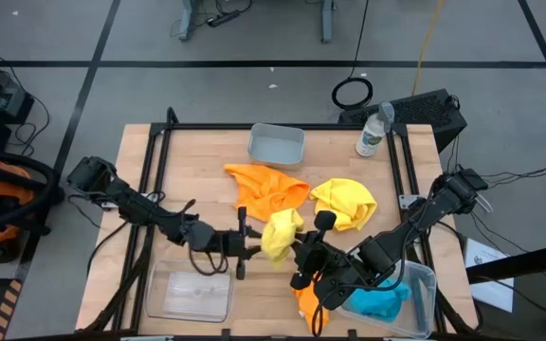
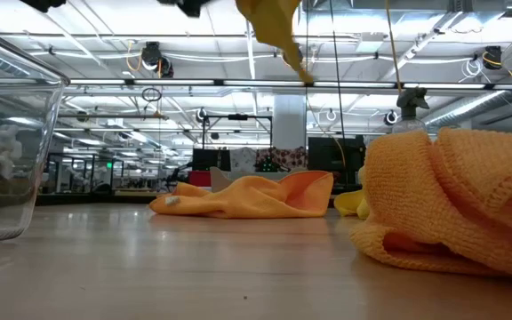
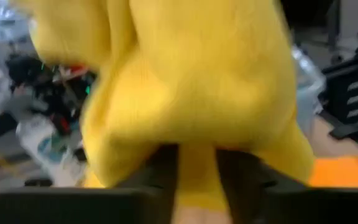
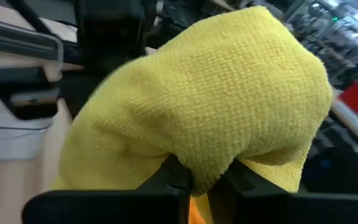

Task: Sort microfiber towel by color & place in baskets
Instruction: Put the left yellow microfiber cloth into the gray bin

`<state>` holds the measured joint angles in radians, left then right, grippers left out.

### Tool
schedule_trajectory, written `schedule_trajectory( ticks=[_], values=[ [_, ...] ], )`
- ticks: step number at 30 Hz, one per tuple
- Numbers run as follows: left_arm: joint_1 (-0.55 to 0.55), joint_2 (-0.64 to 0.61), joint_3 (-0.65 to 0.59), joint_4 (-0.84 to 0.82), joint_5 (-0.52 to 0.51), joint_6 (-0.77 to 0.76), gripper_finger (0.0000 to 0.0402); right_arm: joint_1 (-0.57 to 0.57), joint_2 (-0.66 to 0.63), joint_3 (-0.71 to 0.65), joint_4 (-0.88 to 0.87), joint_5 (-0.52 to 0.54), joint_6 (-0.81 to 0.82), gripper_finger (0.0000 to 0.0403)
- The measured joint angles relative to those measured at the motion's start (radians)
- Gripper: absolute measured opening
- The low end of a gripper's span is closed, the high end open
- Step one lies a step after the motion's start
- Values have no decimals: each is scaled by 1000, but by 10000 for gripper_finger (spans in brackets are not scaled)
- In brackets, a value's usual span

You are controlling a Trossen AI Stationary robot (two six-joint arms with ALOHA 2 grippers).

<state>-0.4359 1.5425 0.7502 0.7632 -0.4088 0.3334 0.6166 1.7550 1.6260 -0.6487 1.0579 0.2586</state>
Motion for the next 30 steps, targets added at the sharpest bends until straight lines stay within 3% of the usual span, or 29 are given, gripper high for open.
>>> schedule_trajectory(
  ticks=[3,6,10,14,24,30],
  values=[
    [-15,0,0,72,2,21,15,0,1,0,0,-20,16,25],
    [-20,-2,0,104,-13,42,15,1,1,0,0,-29,32,25],
    [-30,-2,0,103,-103,75,5,0,1,0,0,-111,57,25],
    [-31,-2,0,133,-113,78,6,0,8,0,2,-173,89,25],
    [-40,-2,0,176,-77,139,6,-26,77,-1,54,-173,97,28],
    [-40,-3,0,180,-75,143,6,-41,78,-1,55,-147,155,71]
  ],
)
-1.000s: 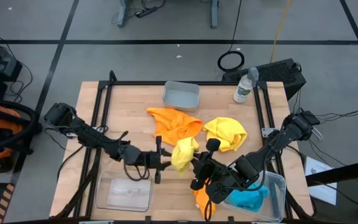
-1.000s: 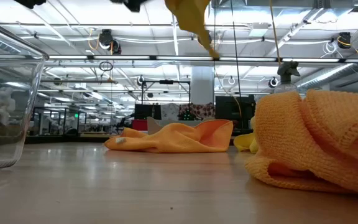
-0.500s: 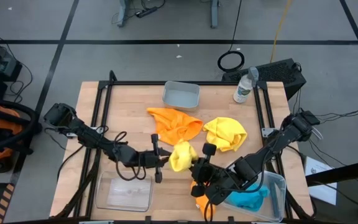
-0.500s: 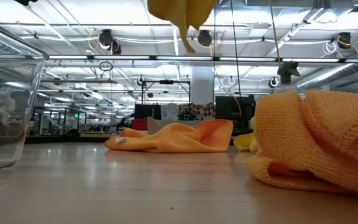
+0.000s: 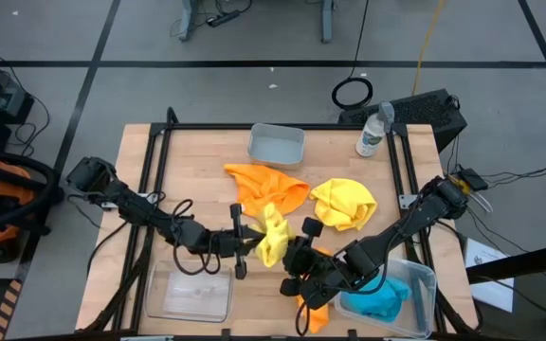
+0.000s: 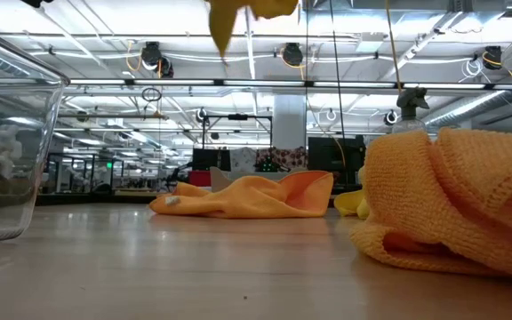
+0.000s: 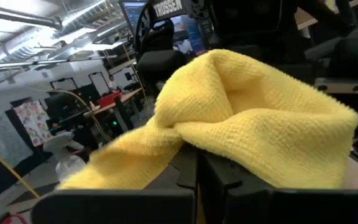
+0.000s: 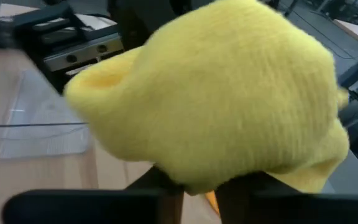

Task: Sort microfiber towel by color & place in baskets
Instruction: Put the left yellow microfiber cloth into the gray bin

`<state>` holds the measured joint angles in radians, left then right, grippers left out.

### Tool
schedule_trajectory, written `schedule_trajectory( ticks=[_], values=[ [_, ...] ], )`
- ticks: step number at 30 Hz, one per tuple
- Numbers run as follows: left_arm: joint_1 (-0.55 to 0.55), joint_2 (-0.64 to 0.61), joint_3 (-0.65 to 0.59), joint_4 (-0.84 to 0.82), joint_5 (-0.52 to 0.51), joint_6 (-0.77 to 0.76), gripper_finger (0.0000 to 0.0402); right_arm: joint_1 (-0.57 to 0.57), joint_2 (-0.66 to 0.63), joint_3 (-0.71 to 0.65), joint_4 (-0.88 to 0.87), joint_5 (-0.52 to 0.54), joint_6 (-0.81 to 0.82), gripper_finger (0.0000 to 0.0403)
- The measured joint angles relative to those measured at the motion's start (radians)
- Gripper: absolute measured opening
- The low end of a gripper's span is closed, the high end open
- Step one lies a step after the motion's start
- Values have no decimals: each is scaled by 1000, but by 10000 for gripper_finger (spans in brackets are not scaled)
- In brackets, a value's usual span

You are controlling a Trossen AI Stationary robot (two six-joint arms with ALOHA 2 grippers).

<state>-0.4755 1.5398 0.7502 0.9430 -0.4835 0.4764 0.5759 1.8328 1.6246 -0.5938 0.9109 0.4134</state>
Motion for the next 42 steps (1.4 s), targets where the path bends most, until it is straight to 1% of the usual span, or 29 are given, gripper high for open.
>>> schedule_trajectory(
  ticks=[4,8,13,16,20,23,26,29,33,35,37,42],
  values=[
    [-1,0,0,-5,26,3,6,1,0,0,0,-1,-1,127],
    [0,0,0,-7,61,3,6,0,0,0,1,3,-36,190],
    [3,0,1,-10,65,3,6,5,0,0,21,60,-124,259],
    [12,0,2,-31,74,1,6,9,0,0,49,56,-162,285],
    [31,0,2,-52,144,-13,6,12,0,0,52,51,-199,292],
    [45,0,2,-59,191,-34,6,16,0,0,53,5,-221,281],
    [61,0,1,-74,198,-51,6,14,0,0,51,-31,-223,248],
    [68,0,1,-82,217,-54,6,13,-2,0,49,-40,-223,194],
    [68,0,0,-101,254,-79,6,14,-2,0,31,-50,-223,104],
    [63,0,0,-96,255,-103,8,15,-2,0,24,-51,-224,61],
    [59,-7,0,-102,254,-129,17,16,-2,0,18,-53,-219,31],
    [41,-48,0,-161,233,-140,71,15,-2,0,15,-54,-215,29]
  ],
)
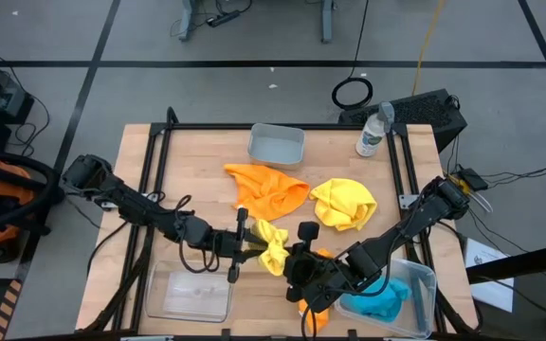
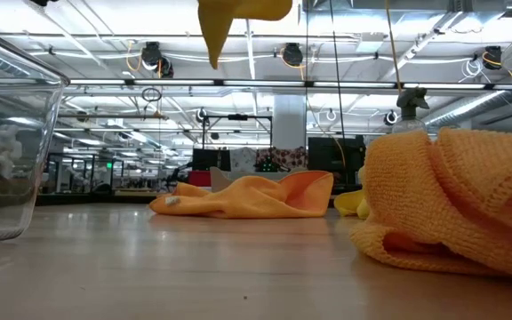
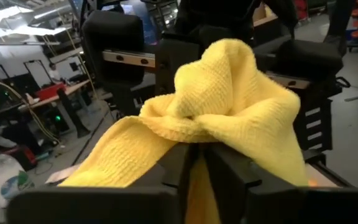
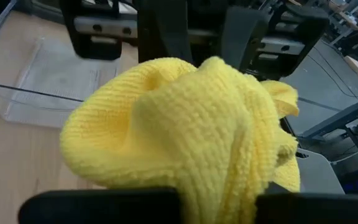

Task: Sort microfiber towel by color & place in baskets
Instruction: Put the left yellow microfiber cloth into the gray bin

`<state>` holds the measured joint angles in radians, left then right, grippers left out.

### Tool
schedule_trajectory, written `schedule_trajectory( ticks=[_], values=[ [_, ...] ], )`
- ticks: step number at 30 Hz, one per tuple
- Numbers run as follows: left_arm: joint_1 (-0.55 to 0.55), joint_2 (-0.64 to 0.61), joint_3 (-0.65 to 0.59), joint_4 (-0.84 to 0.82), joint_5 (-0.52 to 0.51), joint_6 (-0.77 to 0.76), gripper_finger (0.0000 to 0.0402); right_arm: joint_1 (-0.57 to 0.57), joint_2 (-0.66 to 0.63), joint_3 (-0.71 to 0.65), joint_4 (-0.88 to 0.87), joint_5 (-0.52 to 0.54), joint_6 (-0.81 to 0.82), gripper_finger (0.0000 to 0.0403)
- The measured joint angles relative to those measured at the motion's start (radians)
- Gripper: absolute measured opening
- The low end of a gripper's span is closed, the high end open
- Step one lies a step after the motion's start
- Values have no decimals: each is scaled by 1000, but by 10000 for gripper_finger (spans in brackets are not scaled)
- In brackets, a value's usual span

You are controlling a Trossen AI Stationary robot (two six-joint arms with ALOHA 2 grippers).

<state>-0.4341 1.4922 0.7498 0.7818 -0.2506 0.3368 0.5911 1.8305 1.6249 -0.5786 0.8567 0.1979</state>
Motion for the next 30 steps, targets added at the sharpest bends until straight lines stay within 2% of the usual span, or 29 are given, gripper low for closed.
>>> schedule_trajectory(
  ticks=[6,20,26,30],
  values=[
    [-44,-84,0,-153,-37,-32,115,-1,0,0,-37,1,40,48],
    [-161,-294,0,-564,-50,-187,118,-1,0,0,-96,5,134,40],
    [-204,-353,0,-687,-60,-257,118,-1,0,0,-49,-97,130,40],
    [-231,-364,0,-728,-97,-279,118,0,0,0,-22,-100,112,40]
  ],
)
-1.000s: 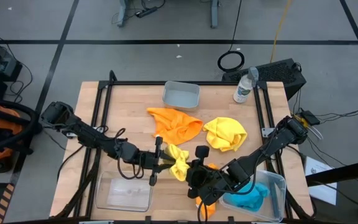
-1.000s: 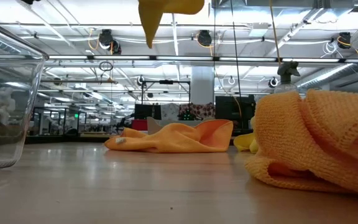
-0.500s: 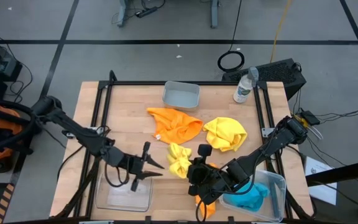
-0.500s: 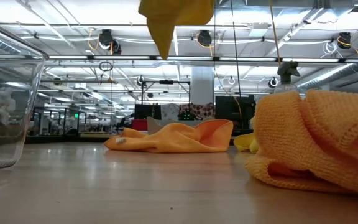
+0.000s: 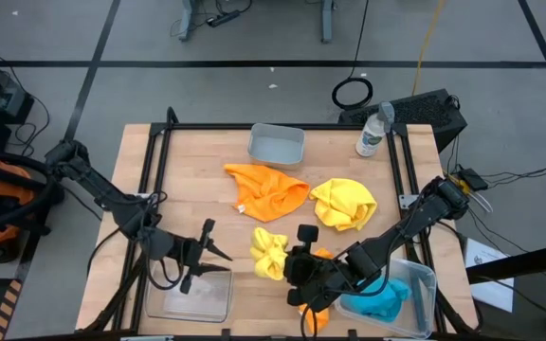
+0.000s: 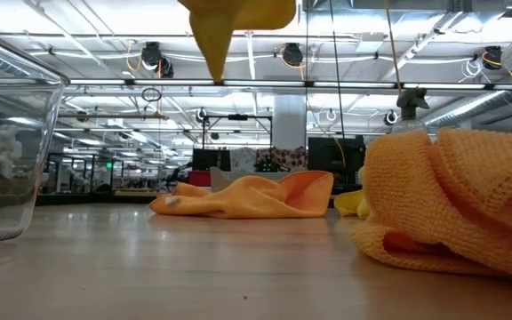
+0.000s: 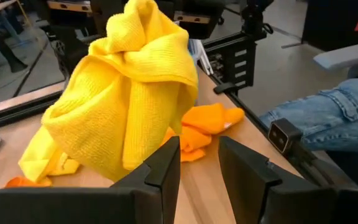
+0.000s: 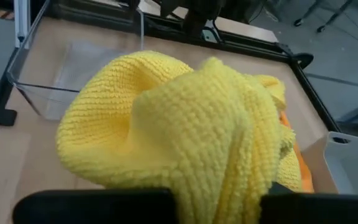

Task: Sort microfiber towel by color & place in baskets
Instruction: Put the left yellow microfiber cloth into the gray bin

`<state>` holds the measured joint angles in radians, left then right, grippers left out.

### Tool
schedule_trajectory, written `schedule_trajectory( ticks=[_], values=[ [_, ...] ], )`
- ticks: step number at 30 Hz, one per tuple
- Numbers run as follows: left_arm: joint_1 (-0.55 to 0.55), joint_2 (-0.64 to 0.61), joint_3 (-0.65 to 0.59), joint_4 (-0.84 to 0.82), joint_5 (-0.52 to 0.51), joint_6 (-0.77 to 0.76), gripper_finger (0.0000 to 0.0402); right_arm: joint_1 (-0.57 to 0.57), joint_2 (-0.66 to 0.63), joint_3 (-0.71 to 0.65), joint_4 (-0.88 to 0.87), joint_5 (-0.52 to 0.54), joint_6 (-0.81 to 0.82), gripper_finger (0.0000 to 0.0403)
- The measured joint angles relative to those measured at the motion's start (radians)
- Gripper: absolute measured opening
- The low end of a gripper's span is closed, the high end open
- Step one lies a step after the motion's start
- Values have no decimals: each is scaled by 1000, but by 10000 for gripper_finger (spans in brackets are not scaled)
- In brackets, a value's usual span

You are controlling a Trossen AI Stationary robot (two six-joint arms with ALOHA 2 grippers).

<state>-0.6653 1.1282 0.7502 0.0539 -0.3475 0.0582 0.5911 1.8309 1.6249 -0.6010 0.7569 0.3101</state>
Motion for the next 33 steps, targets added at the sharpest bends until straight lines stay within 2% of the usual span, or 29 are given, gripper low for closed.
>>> schedule_trajectory(
  ticks=[7,11,16,18,22,24,28,33],
  values=[
    [-11,0,0,-2,-78,0,118,-66,0,0,-1,54,-149,40],
    [-9,0,0,-16,-116,0,118,-173,0,0,-10,51,-253,40],
    [-9,0,0,-69,-132,1,118,-363,0,0,-28,37,-384,40],
    [-9,0,0,-97,-132,1,118,-460,0,0,-29,-41,-417,40],
    [-9,1,0,-145,-135,8,118,-674,10,0,-18,-372,-427,40],
    [-9,1,0,-161,-147,8,118,-773,31,1,23,-501,-409,40],
    [-9,1,0,-200,-181,8,118,-908,79,1,60,-587,-353,40],
    [-2,1,0,-238,-232,36,118,-966,135,1,76,-601,-366,40]
  ],
)
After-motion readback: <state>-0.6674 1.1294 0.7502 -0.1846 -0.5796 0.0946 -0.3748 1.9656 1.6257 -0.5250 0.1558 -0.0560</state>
